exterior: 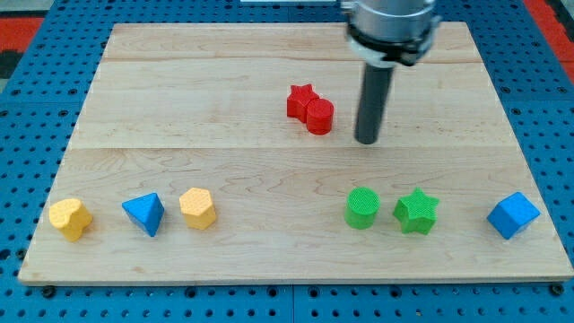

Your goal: Push the green star to the bottom right of the green circle

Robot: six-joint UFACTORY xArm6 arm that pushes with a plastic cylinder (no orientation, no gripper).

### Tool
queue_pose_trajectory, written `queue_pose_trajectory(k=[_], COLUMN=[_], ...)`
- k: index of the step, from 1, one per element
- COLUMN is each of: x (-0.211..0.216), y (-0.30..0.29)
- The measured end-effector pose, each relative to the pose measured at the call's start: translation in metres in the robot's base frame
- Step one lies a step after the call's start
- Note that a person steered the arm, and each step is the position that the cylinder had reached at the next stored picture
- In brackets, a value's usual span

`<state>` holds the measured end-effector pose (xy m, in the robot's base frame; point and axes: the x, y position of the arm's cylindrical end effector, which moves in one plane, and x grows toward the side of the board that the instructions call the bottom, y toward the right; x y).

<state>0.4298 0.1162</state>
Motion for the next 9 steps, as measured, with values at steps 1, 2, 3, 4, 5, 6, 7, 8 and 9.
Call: queue_pose_trajectory(k=[1, 2, 3, 4, 5, 6, 7, 8, 9], x=[0.0, 0.0, 0.0, -0.012, -0.025, -0.024, -0.026, 0.007, 0.061], y=[0.007, 0.007, 0.008, 0.008, -0.002, 0.012, 0.012, 0.021, 0.049])
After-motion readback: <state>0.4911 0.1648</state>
